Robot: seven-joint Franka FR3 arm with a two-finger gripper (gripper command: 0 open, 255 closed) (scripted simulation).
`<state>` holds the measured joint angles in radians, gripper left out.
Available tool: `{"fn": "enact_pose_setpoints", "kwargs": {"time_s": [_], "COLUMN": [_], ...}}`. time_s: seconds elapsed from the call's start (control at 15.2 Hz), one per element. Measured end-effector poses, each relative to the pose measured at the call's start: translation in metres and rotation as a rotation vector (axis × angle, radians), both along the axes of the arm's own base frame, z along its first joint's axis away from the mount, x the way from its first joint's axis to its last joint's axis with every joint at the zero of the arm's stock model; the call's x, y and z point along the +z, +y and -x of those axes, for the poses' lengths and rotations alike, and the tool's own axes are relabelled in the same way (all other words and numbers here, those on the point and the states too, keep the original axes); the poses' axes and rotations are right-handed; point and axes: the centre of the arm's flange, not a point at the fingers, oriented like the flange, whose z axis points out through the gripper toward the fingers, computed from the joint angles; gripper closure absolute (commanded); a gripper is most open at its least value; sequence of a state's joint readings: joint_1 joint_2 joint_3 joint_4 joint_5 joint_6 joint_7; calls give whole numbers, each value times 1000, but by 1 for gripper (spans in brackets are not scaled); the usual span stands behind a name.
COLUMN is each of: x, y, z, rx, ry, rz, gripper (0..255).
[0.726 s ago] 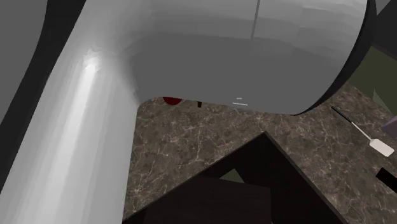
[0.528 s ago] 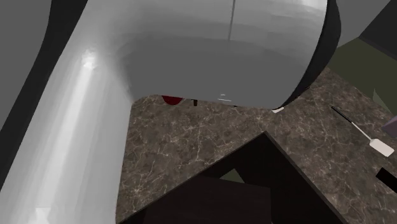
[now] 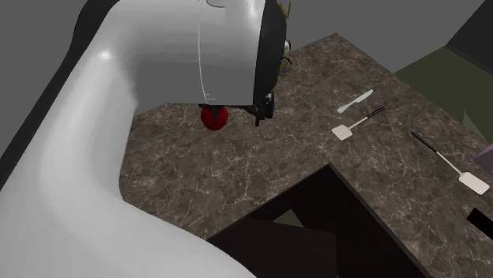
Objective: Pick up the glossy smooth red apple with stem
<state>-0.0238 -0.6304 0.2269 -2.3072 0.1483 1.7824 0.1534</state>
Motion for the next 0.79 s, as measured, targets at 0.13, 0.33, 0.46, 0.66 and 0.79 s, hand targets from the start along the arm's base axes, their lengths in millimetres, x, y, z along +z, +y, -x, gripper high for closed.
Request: {"fn": "enact_pose_setpoints", "kwargs": {"time_s": [0.13, 0.33, 0.46, 0.66, 0.79], "x": [-16, -42, -55, -81, -97], "y": [13, 37, 52, 70, 85], "z": [-20, -46, -63, -85, -107], "rx": [-45, -109, -153, -219, -262], "ry": [8, 20, 28, 39, 46], "rz": [0, 0, 0, 0, -1], "gripper": [0, 0, 0, 0, 0]}}
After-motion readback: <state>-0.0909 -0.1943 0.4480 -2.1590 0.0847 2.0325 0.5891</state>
